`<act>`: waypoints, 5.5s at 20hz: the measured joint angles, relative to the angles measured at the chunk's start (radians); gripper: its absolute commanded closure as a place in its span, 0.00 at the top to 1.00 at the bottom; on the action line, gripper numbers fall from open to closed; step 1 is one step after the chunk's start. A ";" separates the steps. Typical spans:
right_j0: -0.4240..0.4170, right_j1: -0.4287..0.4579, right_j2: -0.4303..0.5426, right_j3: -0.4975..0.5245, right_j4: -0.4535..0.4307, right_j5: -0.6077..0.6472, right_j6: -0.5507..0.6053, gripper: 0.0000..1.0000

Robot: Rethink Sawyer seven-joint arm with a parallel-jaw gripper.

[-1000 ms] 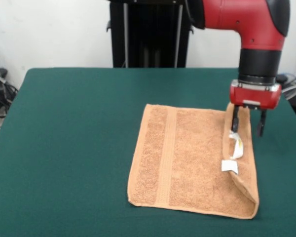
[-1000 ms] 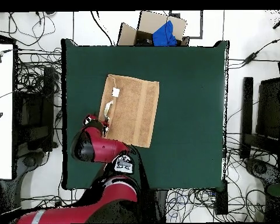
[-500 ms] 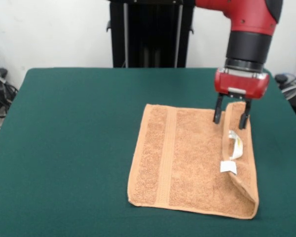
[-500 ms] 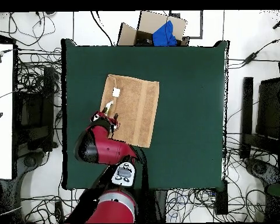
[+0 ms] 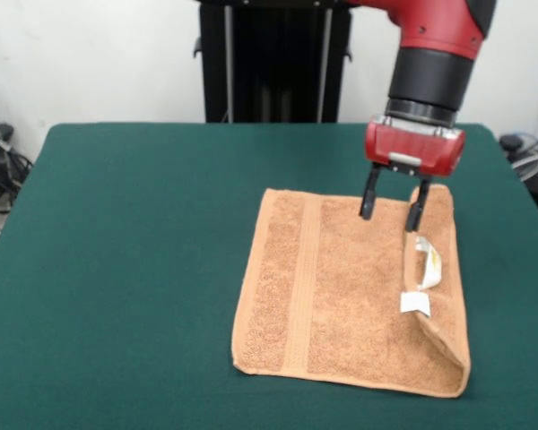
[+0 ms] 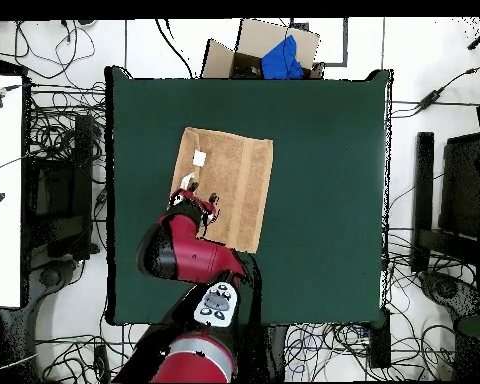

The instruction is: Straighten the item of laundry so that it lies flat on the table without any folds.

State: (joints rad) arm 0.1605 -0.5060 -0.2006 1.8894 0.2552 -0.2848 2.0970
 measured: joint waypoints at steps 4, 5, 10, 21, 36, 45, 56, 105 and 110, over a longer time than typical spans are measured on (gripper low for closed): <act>-0.001 0.013 -0.001 -0.006 0.000 0.000 0.000 1.00; -0.002 0.016 -0.001 -0.007 0.000 0.000 0.000 1.00; -0.009 0.042 -0.001 -0.028 0.000 0.000 0.000 1.00; -0.020 0.113 -0.001 -0.070 0.000 0.000 0.000 1.00; -0.038 0.174 0.004 -0.119 0.000 0.000 0.000 0.00; -0.055 0.177 0.012 -0.123 0.000 0.000 0.000 0.00; -0.089 0.176 0.054 -0.123 0.000 0.000 0.000 0.00; -0.177 0.158 0.226 -0.127 -0.015 0.000 0.000 0.00; -0.209 0.155 0.257 -0.123 -0.034 0.000 0.000 0.00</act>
State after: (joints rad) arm -0.0486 -0.3508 0.0567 1.7663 0.2211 -0.2848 2.0970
